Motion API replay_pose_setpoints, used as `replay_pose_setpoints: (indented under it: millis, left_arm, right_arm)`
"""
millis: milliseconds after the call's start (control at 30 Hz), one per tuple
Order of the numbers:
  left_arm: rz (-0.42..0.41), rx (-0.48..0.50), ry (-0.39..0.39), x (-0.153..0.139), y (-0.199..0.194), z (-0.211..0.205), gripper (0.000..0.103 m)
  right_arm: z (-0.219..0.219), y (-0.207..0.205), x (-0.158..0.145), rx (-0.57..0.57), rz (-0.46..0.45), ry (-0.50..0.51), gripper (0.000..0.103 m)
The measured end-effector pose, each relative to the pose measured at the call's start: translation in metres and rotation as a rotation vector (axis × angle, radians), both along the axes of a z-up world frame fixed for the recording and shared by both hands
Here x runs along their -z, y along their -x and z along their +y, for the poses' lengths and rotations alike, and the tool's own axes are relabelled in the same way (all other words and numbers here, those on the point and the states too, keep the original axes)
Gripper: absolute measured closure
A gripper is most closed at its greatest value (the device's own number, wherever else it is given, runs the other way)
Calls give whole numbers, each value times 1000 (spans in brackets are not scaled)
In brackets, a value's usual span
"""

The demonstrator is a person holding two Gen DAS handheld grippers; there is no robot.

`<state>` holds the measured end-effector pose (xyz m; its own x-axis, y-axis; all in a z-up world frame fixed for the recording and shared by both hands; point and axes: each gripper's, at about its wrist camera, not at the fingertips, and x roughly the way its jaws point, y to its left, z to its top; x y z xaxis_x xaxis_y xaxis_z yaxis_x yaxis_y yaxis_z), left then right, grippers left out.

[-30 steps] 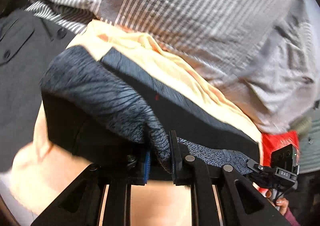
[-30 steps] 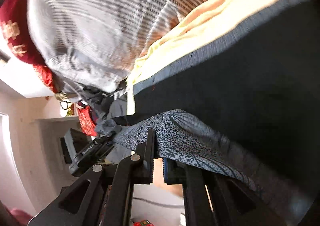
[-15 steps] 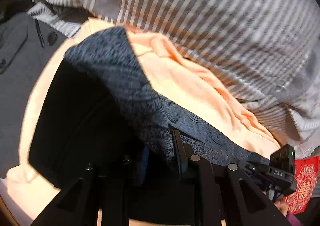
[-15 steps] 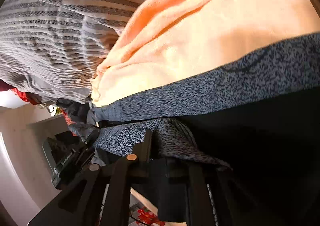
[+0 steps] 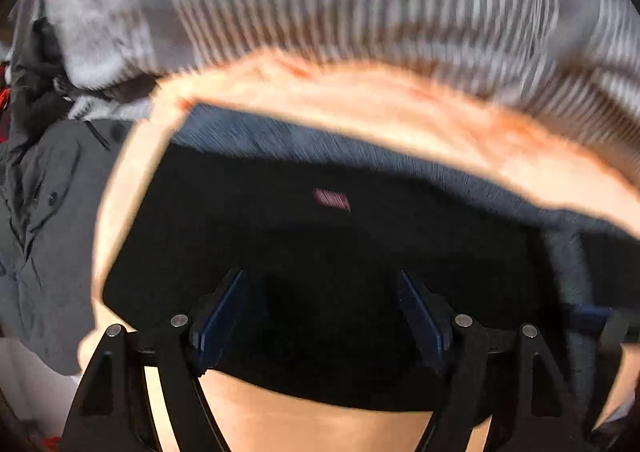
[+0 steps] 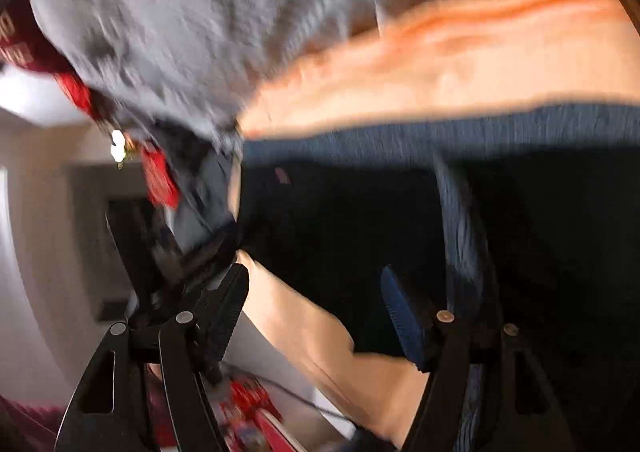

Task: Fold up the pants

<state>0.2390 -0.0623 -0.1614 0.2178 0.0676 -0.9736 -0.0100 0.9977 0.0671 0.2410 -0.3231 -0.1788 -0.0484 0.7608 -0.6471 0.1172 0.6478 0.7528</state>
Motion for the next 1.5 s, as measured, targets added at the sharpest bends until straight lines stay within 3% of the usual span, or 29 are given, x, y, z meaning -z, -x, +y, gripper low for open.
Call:
replay_pose_setpoints:
  millis: [67, 100, 133, 200, 300, 400, 567, 667, 800, 933, 1200, 1267, 1333, 1367, 1400, 1467, 1500]
  left_arm:
    - [38, -11, -46, 23, 2, -9, 24]
    - [9, -17, -55, 22, 4, -10, 24]
    - [15, -15, -63, 18, 4, -12, 24]
    - [38, 9, -51, 10, 7, -15, 24]
    - [36, 72, -32, -10, 22, -30, 24]
    - [62, 156, 84, -26, 48, -59, 24]
    - [203, 319, 323, -23, 98, -129, 24]
    - [249, 403, 363, -16, 123, -163, 24]
    - [289, 437, 406, -7, 142, -185, 24]
    - [314, 469, 372, 5, 150, -192, 24]
    - [338, 489, 374, 23, 167, -201, 24]
    - [346, 503, 381, 25, 170, -205, 24]
    - [349, 516, 393, 25, 173, -213, 24]
    - [347, 525, 400, 25, 176, -218, 34]
    - [346, 533, 401, 24, 177, -221, 54]
    - [347, 562, 416, 21, 179, -228, 76]
    - [351, 565, 432, 19, 178, -230, 82]
  right_arm:
    - [0, 6, 21, -35, 24, 151, 31]
    - [-6, 9, 31, -26, 47, 208, 48]
    - [-19, 11, 35, 24, 69, 185, 52]
    - [-42, 15, 19, 101, 39, 121, 47]
    - [-71, 33, -19, 120, -83, 181, 34]
    - [-102, 68, -45, 155, -115, 257, 34]
    - [-153, 168, -63, 319, -41, 329, 34]
    - [-174, 245, -62, 426, 26, 369, 34]
    - [-184, 337, -41, 576, 144, 379, 34]
    - [-174, 403, -9, 694, 226, 365, 34]
    - [-160, 438, 33, 837, 204, 259, 34]
    - [-162, 441, 36, 867, 185, 243, 40]
    - [-164, 437, 38, 898, 181, 198, 68]
    - [-167, 440, 39, 905, 189, 178, 76]
    - [-168, 440, 38, 910, 190, 161, 91]
    - [-173, 443, 31, 919, 177, 100, 94]
    - [-174, 442, 26, 925, 163, 69, 95]
